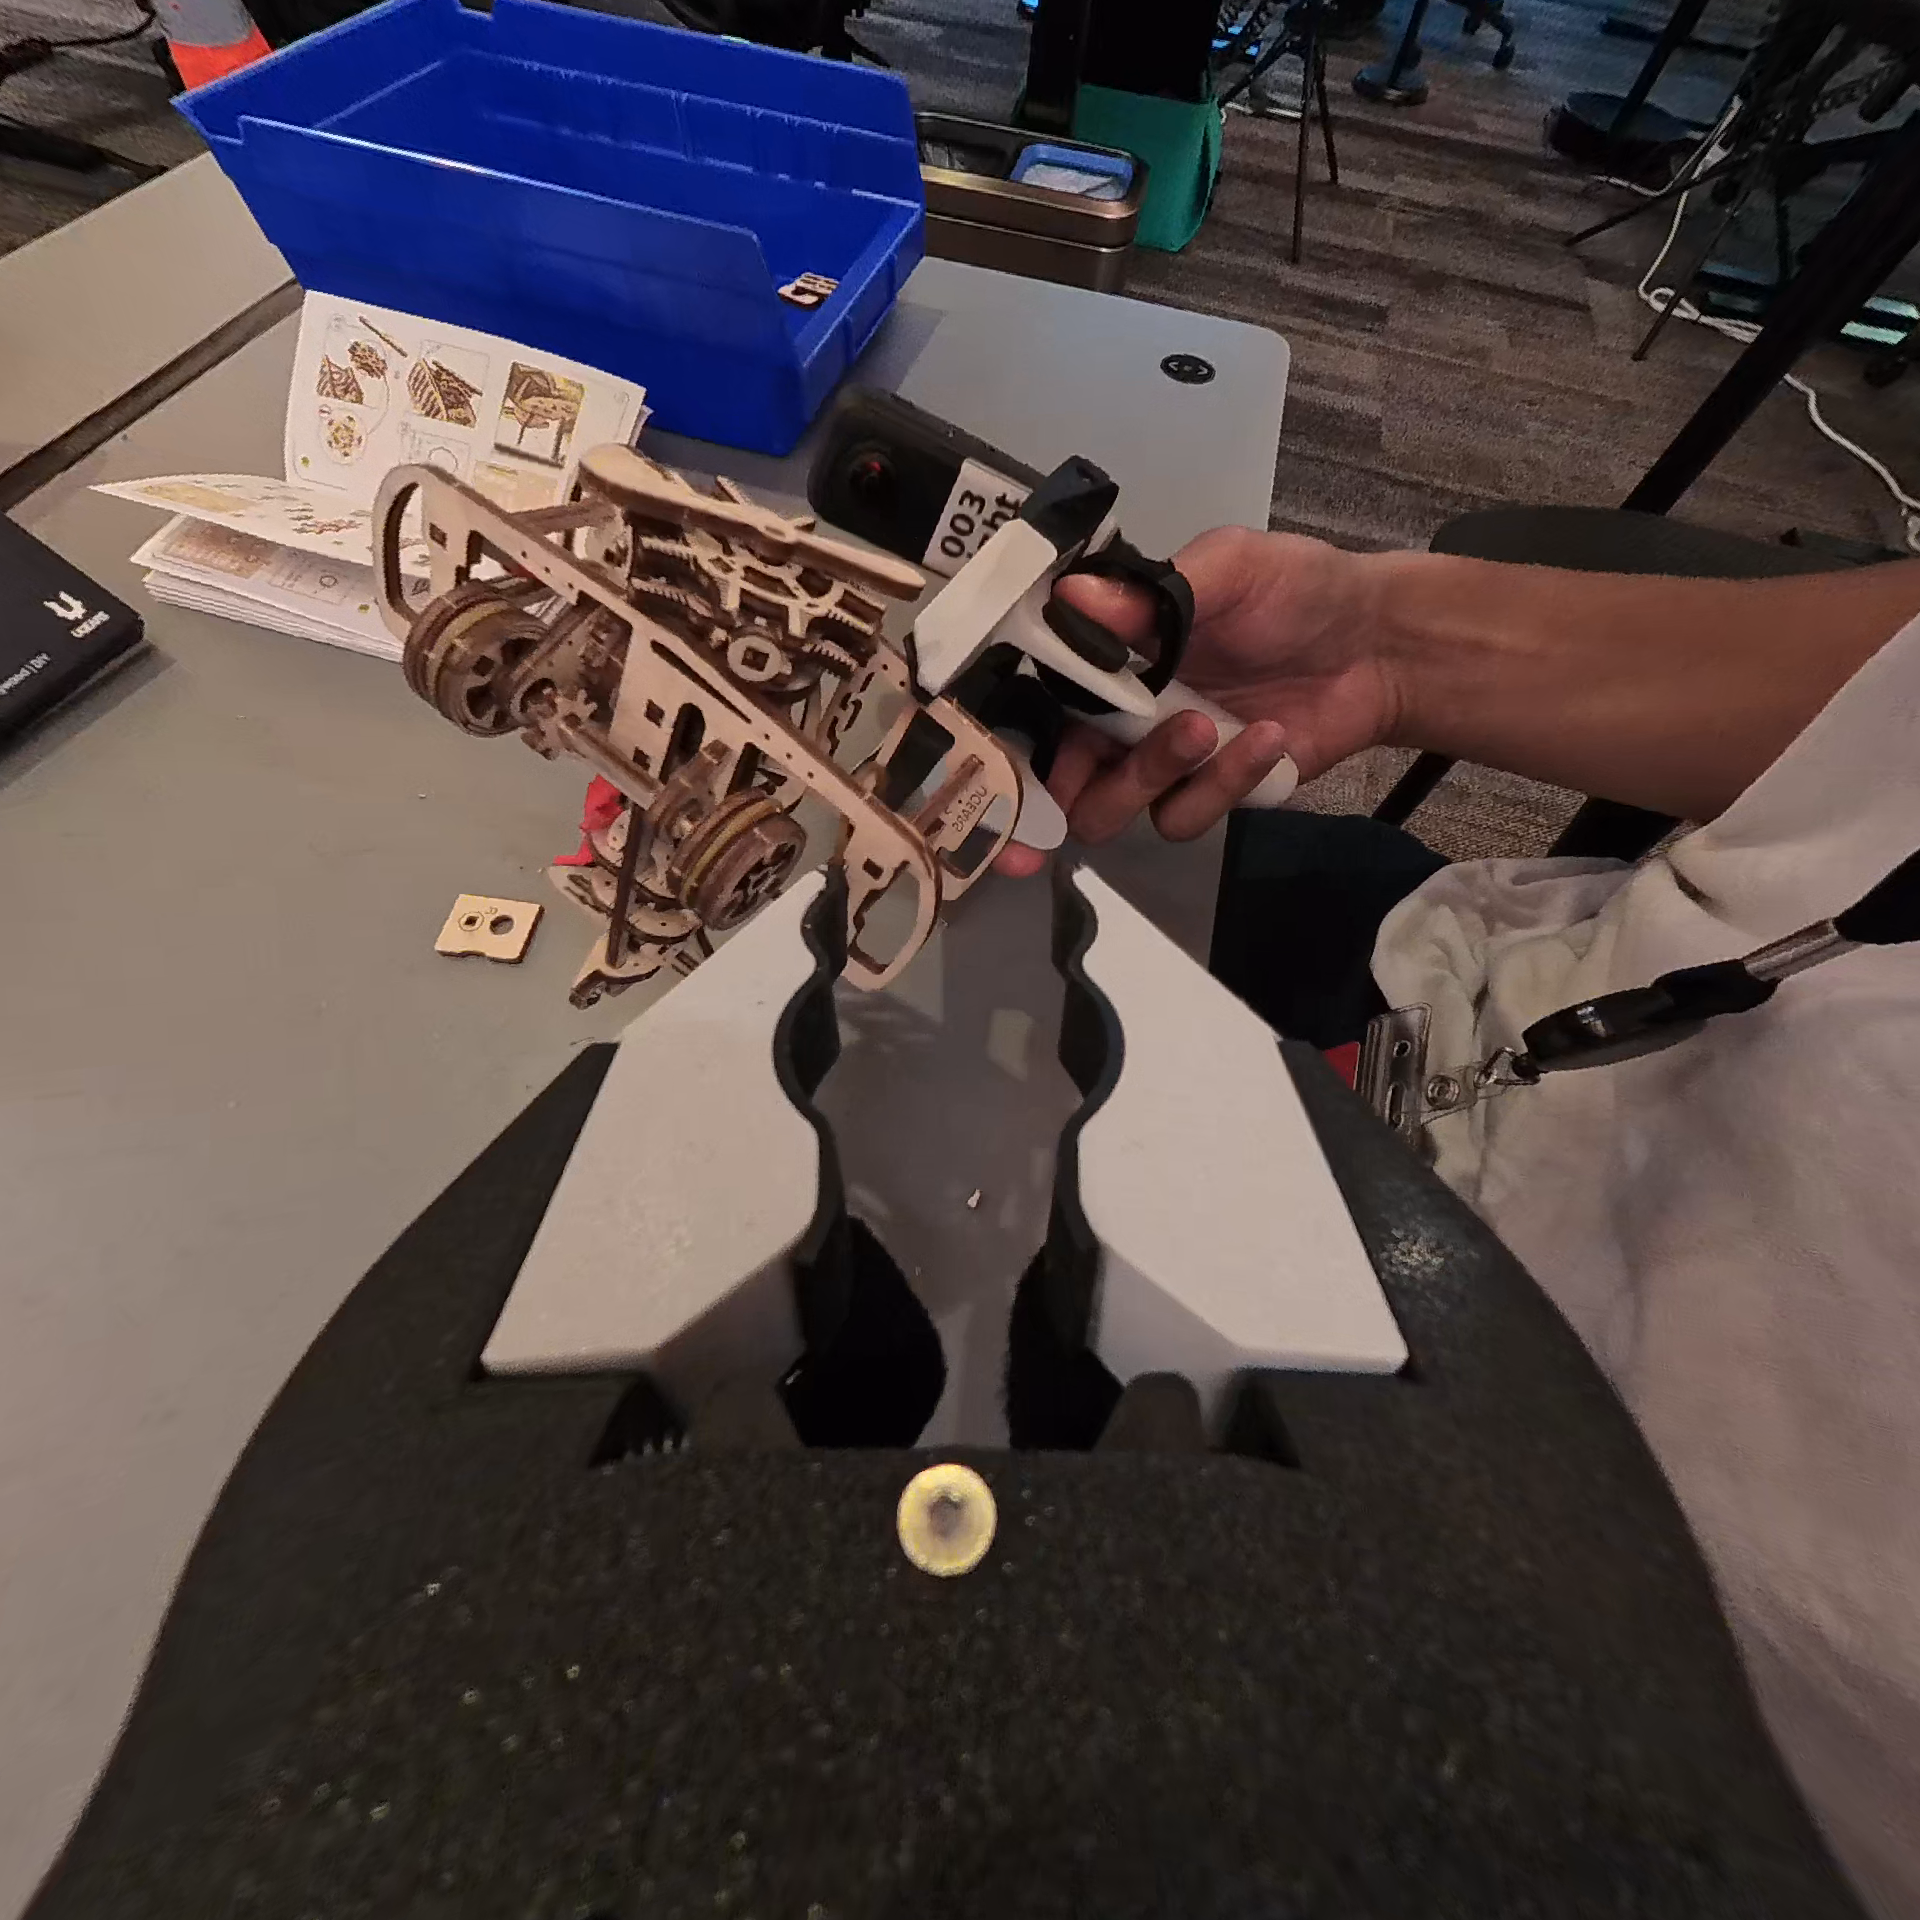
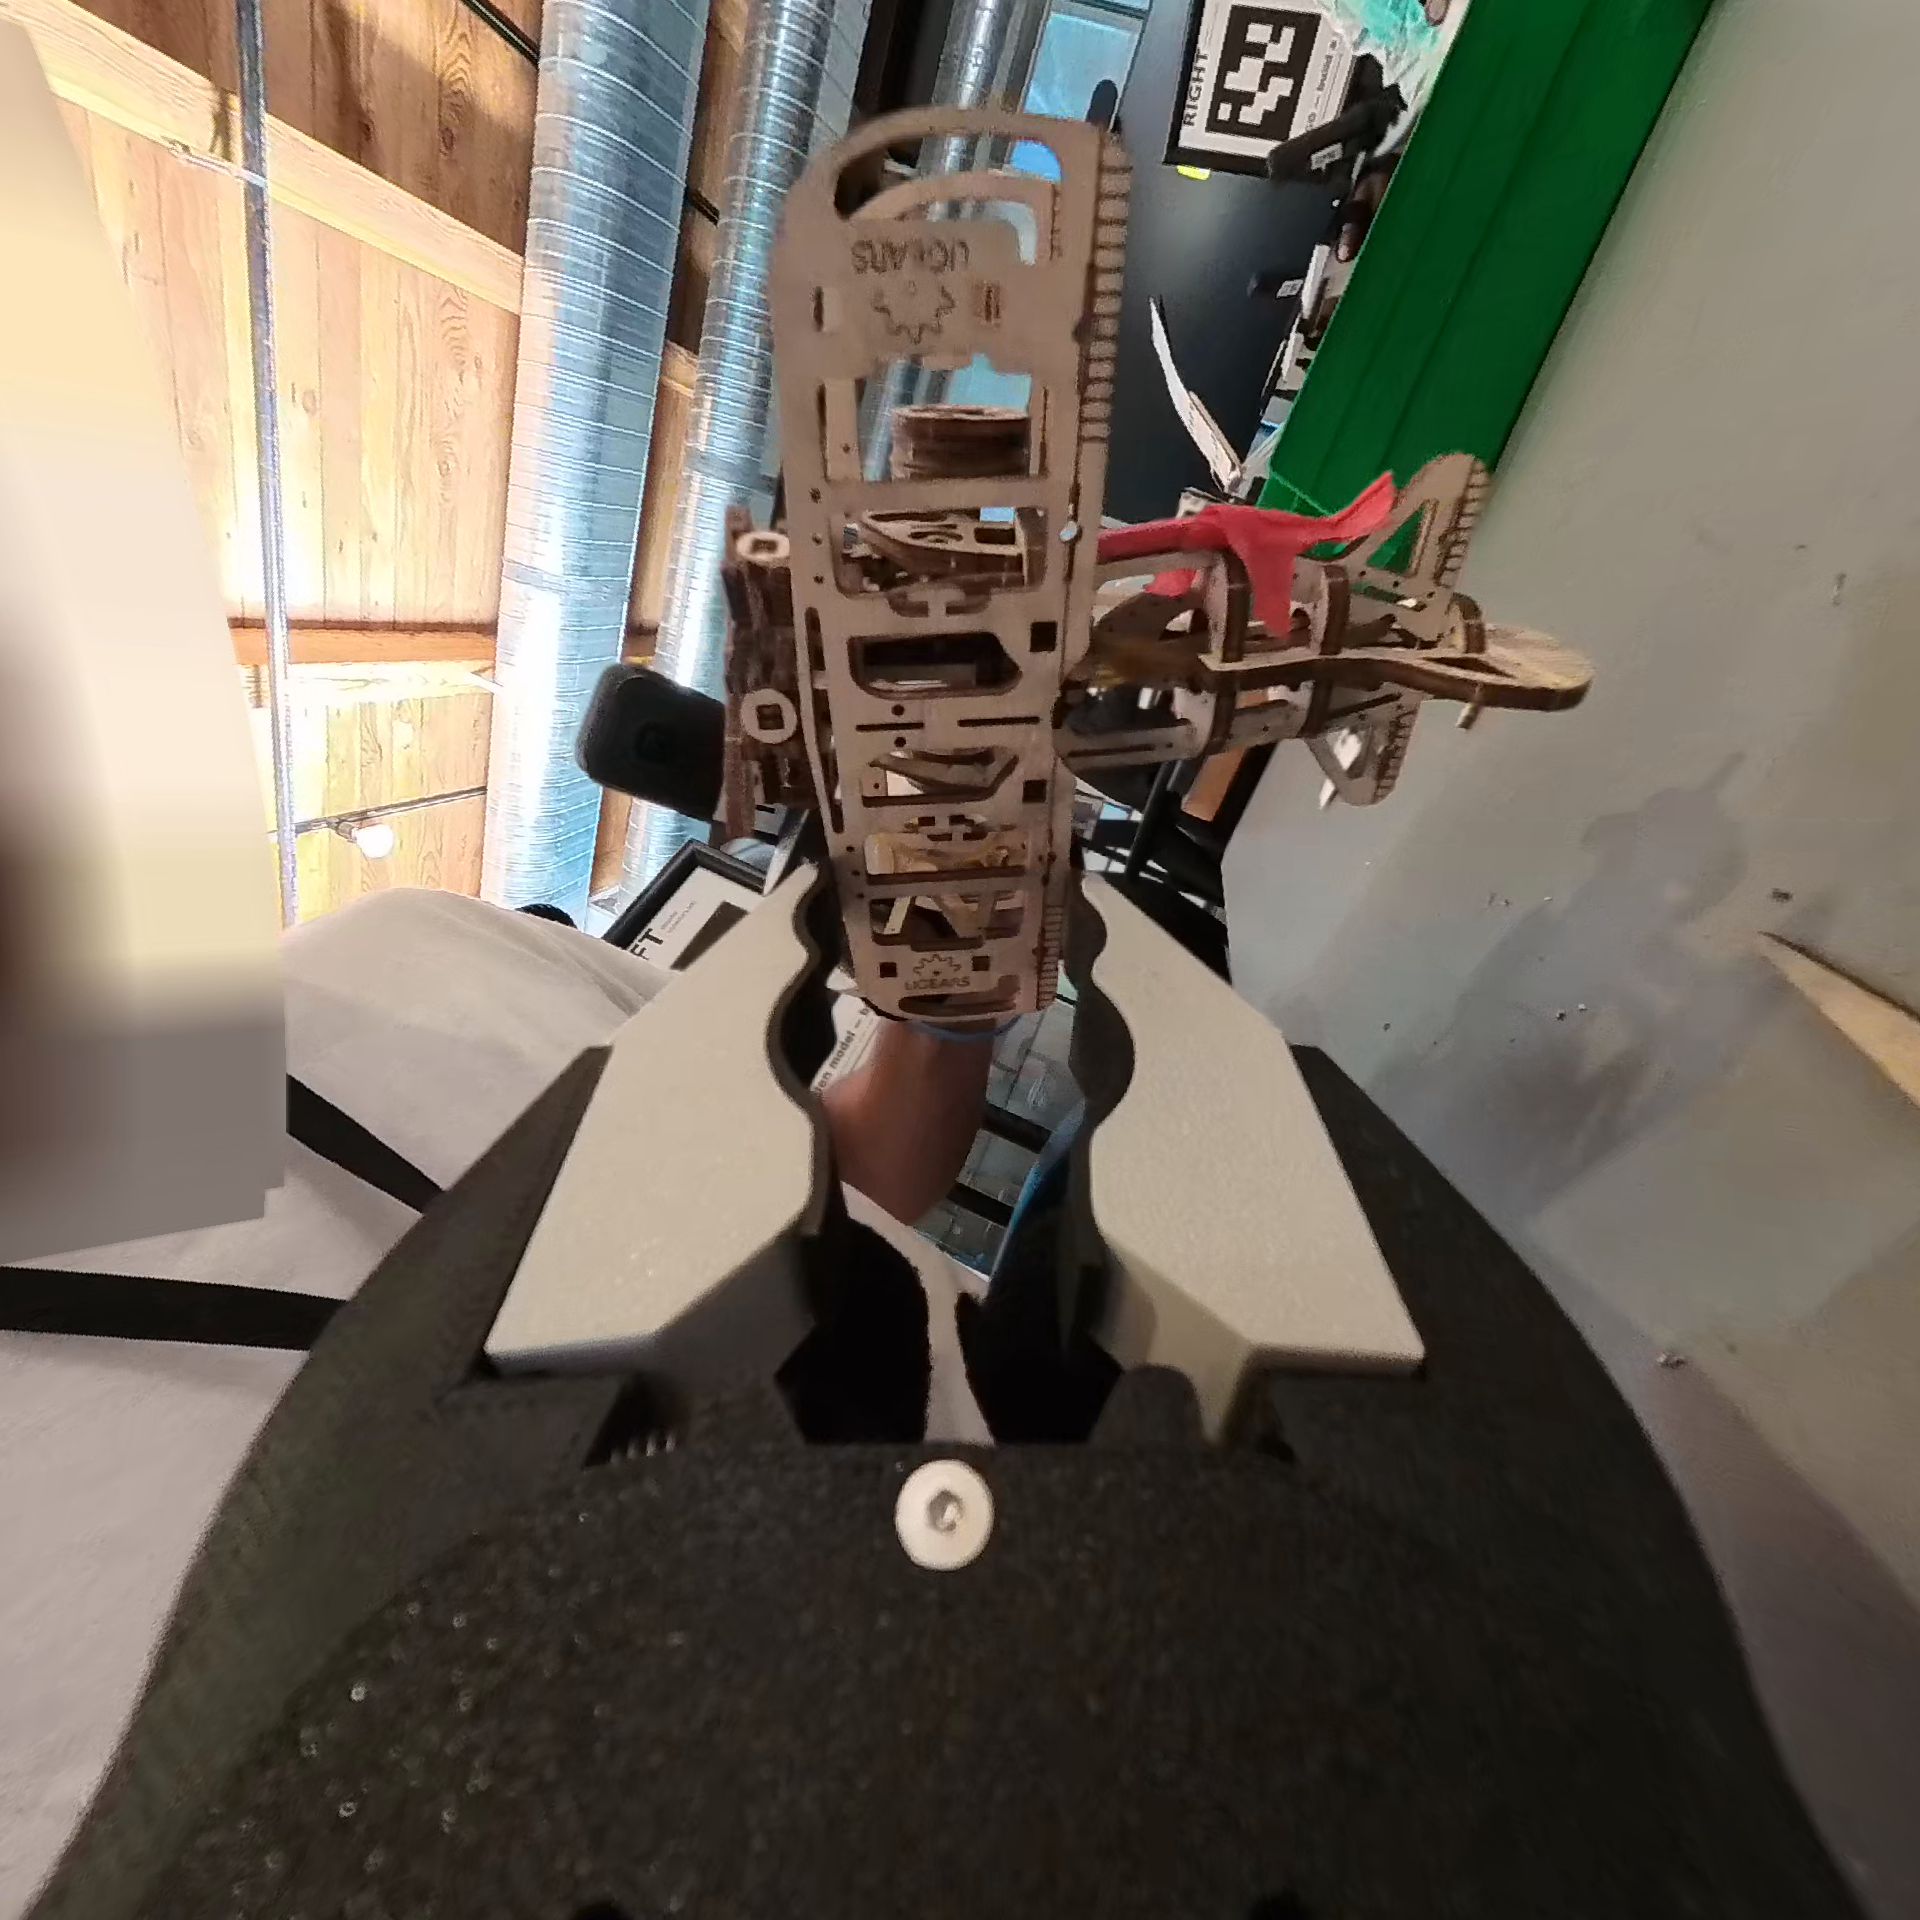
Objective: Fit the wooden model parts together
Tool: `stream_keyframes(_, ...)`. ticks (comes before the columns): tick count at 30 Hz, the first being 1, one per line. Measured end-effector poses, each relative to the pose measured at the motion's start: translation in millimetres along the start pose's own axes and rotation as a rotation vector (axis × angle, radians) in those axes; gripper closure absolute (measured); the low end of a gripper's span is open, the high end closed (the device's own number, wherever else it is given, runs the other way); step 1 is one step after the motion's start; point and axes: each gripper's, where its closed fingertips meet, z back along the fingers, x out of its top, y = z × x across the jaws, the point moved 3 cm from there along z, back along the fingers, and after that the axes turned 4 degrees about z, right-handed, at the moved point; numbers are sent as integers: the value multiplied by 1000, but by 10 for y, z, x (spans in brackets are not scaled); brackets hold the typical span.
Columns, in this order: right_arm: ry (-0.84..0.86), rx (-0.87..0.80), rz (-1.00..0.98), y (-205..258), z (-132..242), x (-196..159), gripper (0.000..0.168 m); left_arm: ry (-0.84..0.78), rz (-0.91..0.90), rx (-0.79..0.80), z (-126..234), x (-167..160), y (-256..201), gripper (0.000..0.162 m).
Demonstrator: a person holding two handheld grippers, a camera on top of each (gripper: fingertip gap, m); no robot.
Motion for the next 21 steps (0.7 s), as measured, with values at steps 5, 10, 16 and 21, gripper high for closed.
stream_keyframes(5,30,-58,30,-35,2,-3,127,12,1,0,-20,-68,19,125)
stream_keyframes(10,106,-184,83,-103,25,-14,128,29,-4,9,-89,-195,36,124)
stream_keyframes(16,172,-273,109,-123,74,21,127,2,16,11,-170,-258,36,124)
stream_keyframes(21,256,-363,145,-122,125,89,127,-40,55,26,-270,-292,43,123)
